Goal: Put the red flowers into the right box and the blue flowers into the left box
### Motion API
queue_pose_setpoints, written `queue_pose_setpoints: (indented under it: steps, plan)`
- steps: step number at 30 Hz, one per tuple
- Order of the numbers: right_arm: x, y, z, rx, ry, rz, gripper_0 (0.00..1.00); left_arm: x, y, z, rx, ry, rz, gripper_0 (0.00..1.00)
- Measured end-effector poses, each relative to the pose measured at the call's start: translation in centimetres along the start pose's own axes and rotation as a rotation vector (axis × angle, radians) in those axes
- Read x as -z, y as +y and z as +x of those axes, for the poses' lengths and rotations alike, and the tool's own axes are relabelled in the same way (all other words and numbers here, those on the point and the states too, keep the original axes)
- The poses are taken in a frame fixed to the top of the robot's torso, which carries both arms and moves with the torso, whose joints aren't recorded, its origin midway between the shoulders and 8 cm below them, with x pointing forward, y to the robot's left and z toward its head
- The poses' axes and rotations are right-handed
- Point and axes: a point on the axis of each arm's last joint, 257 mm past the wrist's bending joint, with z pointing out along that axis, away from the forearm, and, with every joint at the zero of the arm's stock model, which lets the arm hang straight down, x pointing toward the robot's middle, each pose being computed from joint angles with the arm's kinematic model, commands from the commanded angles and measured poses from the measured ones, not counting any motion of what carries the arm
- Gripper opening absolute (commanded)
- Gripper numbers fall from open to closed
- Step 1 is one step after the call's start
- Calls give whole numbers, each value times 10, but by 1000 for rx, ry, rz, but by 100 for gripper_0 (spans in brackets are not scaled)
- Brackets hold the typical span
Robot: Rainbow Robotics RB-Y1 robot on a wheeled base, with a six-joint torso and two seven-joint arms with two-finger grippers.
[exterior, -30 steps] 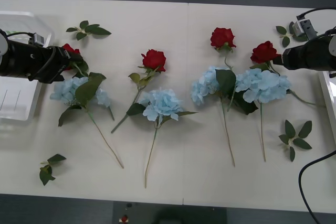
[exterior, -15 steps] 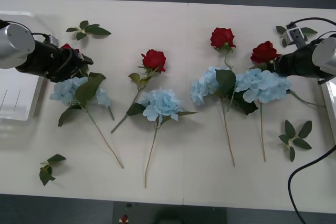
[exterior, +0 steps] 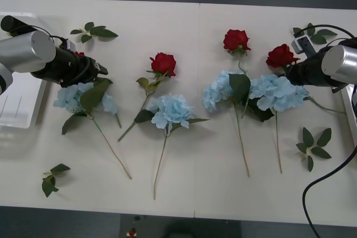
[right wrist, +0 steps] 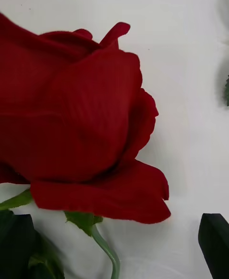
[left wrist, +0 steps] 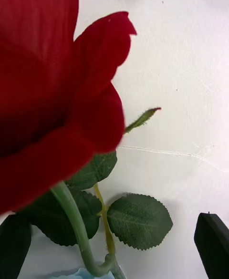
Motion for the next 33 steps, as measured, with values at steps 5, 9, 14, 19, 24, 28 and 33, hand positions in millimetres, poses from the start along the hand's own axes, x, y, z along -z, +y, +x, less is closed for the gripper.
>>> queue_pose_setpoints:
  steps: [5,9,14,19,24,28,33]
  plan:
    - [-2,1,6,-6,10,-3,52,0,5,-2,-11,-6,-15,11]
    - [-4,1,10,-11,18,-4,25,0,5,-8,-10,-32,-13,1]
    - [-5,5,12,-22,20,-16,1,0,10,-13,-26,-47,-29,0]
    - [-7,11,14,1,29,-22,0,0,11,-13,-28,-48,-32,0]
    - [-7,13,10,-19,17,-34,0,0,14,-14,-41,-53,-46,0]
    - [-4,12,4,-37,1,-41,0,1,11,-22,-43,-82,-35,0]
    - [18,11,-20,-51,-19,-81,0,21,-21,-58,-34,-194,73,0]
